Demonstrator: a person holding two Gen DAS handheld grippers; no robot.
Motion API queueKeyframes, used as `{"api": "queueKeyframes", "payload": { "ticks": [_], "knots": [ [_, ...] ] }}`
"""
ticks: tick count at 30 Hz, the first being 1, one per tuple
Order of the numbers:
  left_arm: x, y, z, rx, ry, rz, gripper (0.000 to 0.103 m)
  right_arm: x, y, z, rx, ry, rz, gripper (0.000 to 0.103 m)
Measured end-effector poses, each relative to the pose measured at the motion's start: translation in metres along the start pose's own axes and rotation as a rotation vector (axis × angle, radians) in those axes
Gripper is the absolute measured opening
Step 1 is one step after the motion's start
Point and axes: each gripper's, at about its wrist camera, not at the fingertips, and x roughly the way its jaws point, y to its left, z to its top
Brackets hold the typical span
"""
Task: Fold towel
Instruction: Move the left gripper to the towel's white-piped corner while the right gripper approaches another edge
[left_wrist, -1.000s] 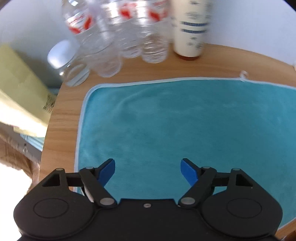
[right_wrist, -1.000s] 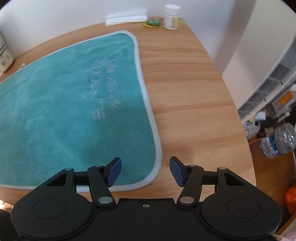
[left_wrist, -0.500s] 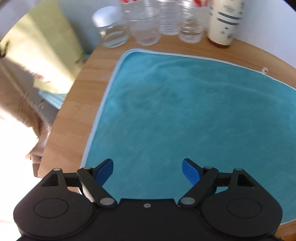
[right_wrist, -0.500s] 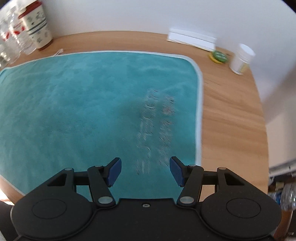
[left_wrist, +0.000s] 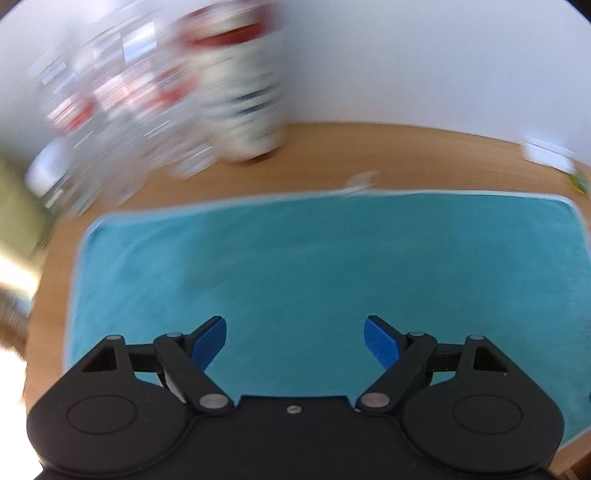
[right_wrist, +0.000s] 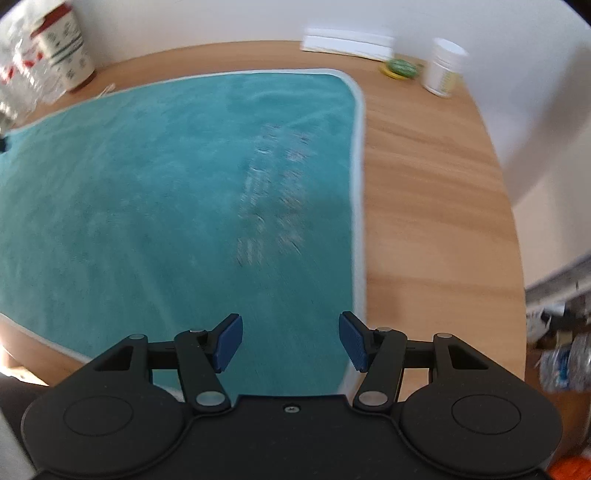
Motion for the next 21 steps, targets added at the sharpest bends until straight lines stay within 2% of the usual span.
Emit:
{"api": "queueKeyframes", "payload": {
  "ticks": [6,10,13,19,21],
  "knots": [
    [0.02,-0.114,0.047,0.217,-0.038,-0.109,0.085,-0.009,-0.021,-0.02,0.166,-0.044,-0.011,0.063],
    [0.039,-0.183,0.072,0.339,-0.053,-0.163,0.094,-0.008,-0.016,-0.031,0.188,-0.096,-0.099,0.063],
    [0.054,-0.223,0.079,0.397,-0.059,-0.189,0.094,-0.005,-0.014,-0.036,0.218,-0.103,-0.113,0.063],
    [0.072,-0.257,0.087,0.44,-0.082,-0.24,0.094,-0.007,-0.017,-0.042,0.35,-0.106,-0.09,0.062],
    [0.077,-0.266,0.091,0.45,-0.099,-0.251,0.094,-0.009,-0.016,-0.044,0.361,-0.095,-0.109,0.062]
  ]
}}
